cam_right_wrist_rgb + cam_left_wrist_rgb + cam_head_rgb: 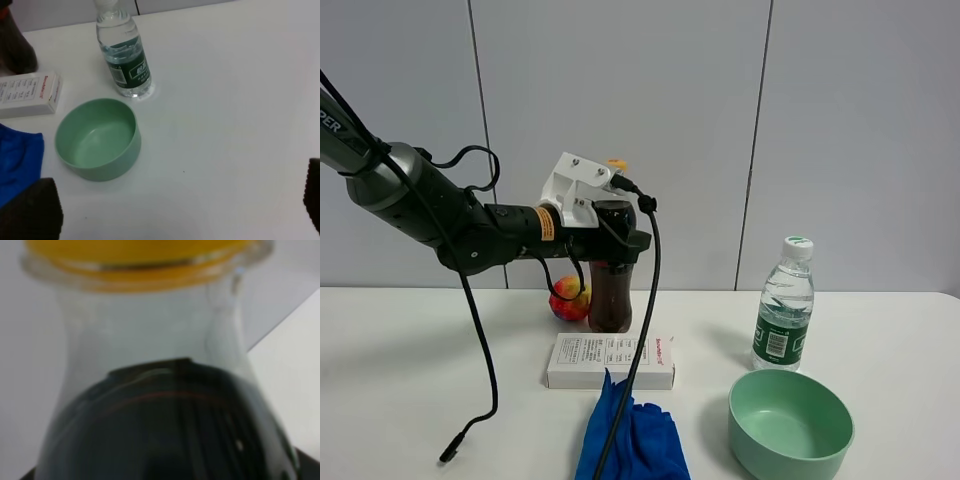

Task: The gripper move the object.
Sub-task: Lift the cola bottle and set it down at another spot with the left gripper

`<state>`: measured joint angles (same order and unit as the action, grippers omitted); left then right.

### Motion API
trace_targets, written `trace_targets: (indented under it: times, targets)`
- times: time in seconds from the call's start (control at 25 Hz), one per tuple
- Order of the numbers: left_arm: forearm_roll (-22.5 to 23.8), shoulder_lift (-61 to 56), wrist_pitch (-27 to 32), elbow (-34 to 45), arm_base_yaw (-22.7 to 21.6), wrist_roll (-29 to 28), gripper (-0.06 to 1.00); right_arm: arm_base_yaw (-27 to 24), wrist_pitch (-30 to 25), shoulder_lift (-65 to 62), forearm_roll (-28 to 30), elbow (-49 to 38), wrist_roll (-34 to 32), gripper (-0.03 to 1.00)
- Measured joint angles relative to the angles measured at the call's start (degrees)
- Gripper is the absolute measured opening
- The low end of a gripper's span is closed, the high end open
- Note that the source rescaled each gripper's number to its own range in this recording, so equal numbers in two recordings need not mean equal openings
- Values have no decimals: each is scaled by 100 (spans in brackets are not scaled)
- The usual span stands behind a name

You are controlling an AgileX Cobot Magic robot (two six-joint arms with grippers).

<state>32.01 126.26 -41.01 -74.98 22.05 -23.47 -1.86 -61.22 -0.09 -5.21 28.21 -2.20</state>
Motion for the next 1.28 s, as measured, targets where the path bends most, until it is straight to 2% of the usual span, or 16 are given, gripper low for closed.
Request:
trace_targets:
  times: [0.36, 1.28]
  targets:
    - [-137, 55, -194, -18, 0, 164, 0, 0, 0, 0, 0, 0, 0, 100]
    - [-161, 138, -189, -18, 0, 298, 1, 0, 0, 0, 0, 0, 0, 100]
